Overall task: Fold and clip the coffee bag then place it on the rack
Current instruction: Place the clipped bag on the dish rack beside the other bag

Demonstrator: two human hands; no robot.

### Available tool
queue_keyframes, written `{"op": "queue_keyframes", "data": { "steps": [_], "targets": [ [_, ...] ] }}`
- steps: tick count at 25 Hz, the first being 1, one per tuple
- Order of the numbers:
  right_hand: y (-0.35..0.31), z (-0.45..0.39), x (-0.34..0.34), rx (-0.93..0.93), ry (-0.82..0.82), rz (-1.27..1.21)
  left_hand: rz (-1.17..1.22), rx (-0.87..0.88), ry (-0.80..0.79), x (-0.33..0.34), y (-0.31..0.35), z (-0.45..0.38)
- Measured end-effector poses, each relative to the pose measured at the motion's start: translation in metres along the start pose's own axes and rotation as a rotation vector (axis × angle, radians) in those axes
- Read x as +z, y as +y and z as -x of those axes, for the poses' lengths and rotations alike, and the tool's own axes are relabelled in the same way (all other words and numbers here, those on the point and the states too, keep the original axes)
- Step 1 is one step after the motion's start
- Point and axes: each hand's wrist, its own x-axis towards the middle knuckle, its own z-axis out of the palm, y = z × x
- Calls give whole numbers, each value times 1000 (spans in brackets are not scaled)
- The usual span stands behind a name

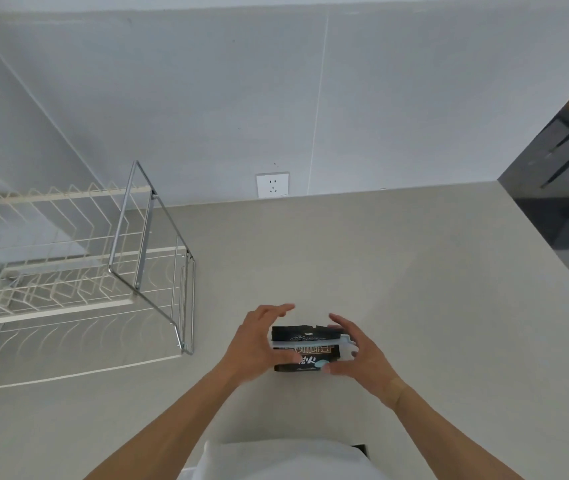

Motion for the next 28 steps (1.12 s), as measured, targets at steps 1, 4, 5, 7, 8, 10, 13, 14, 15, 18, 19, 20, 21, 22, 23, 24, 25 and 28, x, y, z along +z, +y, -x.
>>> {"op": "queue_keyframes", "data": {
  "steps": [1,4,5,7,8,10,13,14,15,18,19,20,21,22,23,24,25,28],
  "targets": [
    [6,1,0,31,-4,12,12,-78,-51,-2,-8,4],
    [16,-2,0,89,43,73,-112,-202,-152,1,-25,13],
    [18,-4,0,99,57,102,-138,-216,-150,5,-27,13],
    [18,-5,3,102,75,155,-124,-251,-92,14,-29,11],
    [17,-6,5,93,80,172,-120,-272,-70,17,-29,10],
    [15,-7,8,69,89,188,-144,-311,-59,25,-29,7],
    [10,-9,12,57,111,194,-148,-374,-31,30,-24,5],
    [9,-8,13,62,118,189,-132,-390,-28,30,-22,5],
    [8,-7,13,61,117,183,-109,-398,-17,29,-20,6],
    [0,1,6,22,93,178,-61,-379,15,25,-10,13],
    [-5,5,2,5,85,183,-58,-367,14,22,-6,15],
    [-11,9,-2,-12,79,186,-52,-351,14,18,-1,18],
    [-18,13,-6,-26,74,184,-40,-334,18,13,5,22],
    [-26,16,-11,-42,71,178,-18,-317,23,6,12,24],
    [-34,19,-16,-61,69,166,8,-299,31,-1,20,27],
    [-43,21,-22,-83,68,156,31,-281,39,-7,28,29],
    [-53,23,-26,-111,64,151,51,-262,52,-14,36,31],
    [-82,34,-36,-212,55,123,128,-183,88,-36,59,38]
  ]
}}
